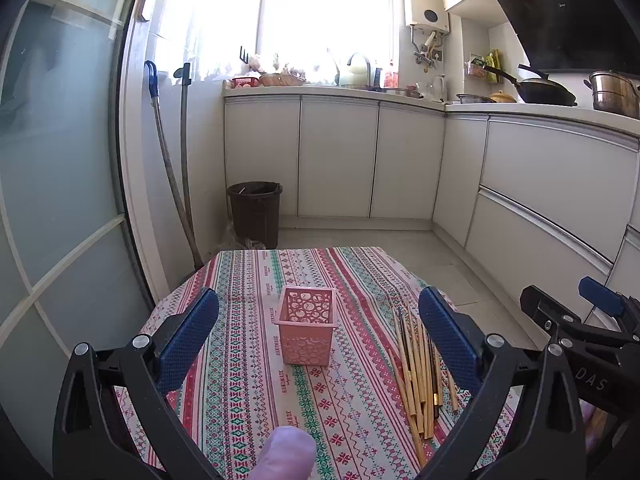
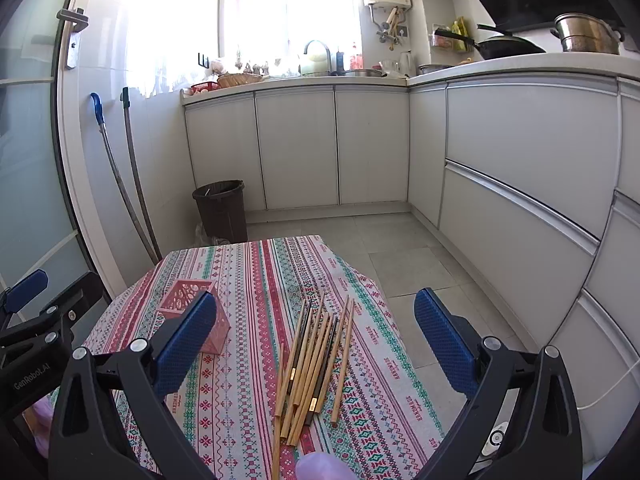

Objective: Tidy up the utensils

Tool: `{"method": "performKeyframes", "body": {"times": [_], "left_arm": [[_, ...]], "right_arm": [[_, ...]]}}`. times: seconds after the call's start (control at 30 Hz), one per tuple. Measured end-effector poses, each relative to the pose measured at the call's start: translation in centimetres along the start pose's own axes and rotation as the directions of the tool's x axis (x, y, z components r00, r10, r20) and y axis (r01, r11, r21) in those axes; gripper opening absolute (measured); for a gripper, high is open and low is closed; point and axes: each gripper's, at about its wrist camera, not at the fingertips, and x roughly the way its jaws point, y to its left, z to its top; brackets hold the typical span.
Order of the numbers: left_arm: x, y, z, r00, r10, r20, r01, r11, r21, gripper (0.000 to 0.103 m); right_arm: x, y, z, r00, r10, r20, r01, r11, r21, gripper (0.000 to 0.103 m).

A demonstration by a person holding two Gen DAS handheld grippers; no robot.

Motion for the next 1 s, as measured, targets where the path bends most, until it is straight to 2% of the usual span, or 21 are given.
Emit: {"method": "performKeyframes", "body": {"times": [0.37, 0.5, 0.6, 0.67, 0.77, 0.87, 0.9, 0.93, 1.0], "left_arm": [[0.2, 0.0, 0.1, 1.0, 0.004, -0.008, -0.004, 1.0, 0.002, 0.096], [0.6, 0.4, 0.1, 1.0, 0.024, -0.019, -0.024, 1.0, -0.017, 0.096], [1.8, 1.0, 0.0, 0.997, 0.018, -0.081, -0.021, 0.999, -0.04, 0.096], [2.9, 1.0, -0.2, 0.989, -0.032, -0.144, 0.024, 0.998, -0.059, 0.096], [4.6, -0.9, -0.4, 0.958, -0.163, -0.237, 0.16, 0.987, -0.031, 0.096], [5.9, -4.3, -0.2, 0.934, -0.231, -0.272, 0.253, 0.966, 0.05, 0.096], [6.6, -5.4, 0.1, 0.921, -0.267, -0.283, 0.295, 0.953, 0.062, 0.096], [8.2, -6.8, 0.4, 0.893, -0.309, -0.327, 0.351, 0.933, 0.076, 0.096], [11.6, -9.0, 0.7, 0.838, -0.316, -0.445, 0.397, 0.912, 0.1, 0.096]], "right_arm": [[0.4, -0.1, 0.1, 1.0, -0.009, -0.015, 0.009, 1.0, 0.006, 0.097], [0.7, -0.4, 0.2, 0.999, -0.041, -0.032, 0.042, 0.999, 0.027, 0.097], [1.2, -2.4, 1.2, 0.997, -0.038, -0.07, 0.048, 0.988, 0.148, 0.096], [1.8, -4.3, 2.6, 0.996, -0.011, -0.092, 0.035, 0.962, 0.269, 0.096], [3.4, -7.4, 5.3, 0.991, 0.038, -0.125, 0.02, 0.899, 0.437, 0.096], [6.0, -10.2, 7.6, 0.981, 0.128, -0.142, -0.024, 0.818, 0.574, 0.096], [7.1, -11.2, 8.1, 0.977, 0.152, -0.147, -0.031, 0.788, 0.615, 0.096], [8.2, -12.3, 8.4, 0.974, 0.173, -0.148, -0.034, 0.752, 0.658, 0.096], [10.0, -14.4, 8.2, 0.969, 0.201, -0.142, -0.037, 0.688, 0.725, 0.096]]}}
